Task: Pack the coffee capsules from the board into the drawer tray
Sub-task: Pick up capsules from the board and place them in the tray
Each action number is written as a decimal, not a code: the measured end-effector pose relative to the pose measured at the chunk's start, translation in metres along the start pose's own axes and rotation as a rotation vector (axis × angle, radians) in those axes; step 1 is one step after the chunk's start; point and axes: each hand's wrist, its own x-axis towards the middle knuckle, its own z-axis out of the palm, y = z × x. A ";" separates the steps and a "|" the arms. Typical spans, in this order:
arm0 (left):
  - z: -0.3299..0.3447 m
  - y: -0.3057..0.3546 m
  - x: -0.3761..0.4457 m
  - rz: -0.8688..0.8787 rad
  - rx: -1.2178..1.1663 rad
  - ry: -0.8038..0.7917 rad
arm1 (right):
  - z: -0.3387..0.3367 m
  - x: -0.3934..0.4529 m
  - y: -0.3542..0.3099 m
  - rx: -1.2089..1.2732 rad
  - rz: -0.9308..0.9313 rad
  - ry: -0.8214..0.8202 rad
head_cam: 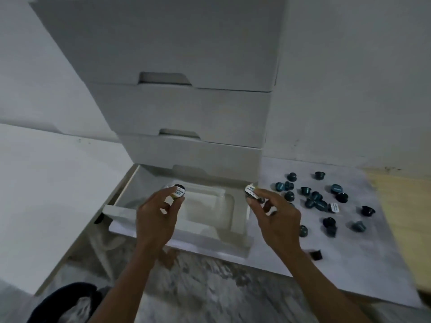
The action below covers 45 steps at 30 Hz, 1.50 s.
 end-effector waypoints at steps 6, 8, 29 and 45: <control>-0.013 -0.065 0.056 -0.029 0.051 -0.255 | 0.076 -0.003 -0.012 -0.032 0.058 -0.076; -0.007 -0.085 0.071 0.004 0.082 -0.349 | 0.097 0.000 -0.005 -0.036 0.089 -0.137; 0.055 -0.232 0.150 0.202 0.259 -1.332 | 0.258 0.006 0.085 -0.322 0.104 -1.124; 0.058 -0.242 0.151 0.223 0.349 -1.462 | 0.263 -0.006 0.096 -0.294 0.122 -1.178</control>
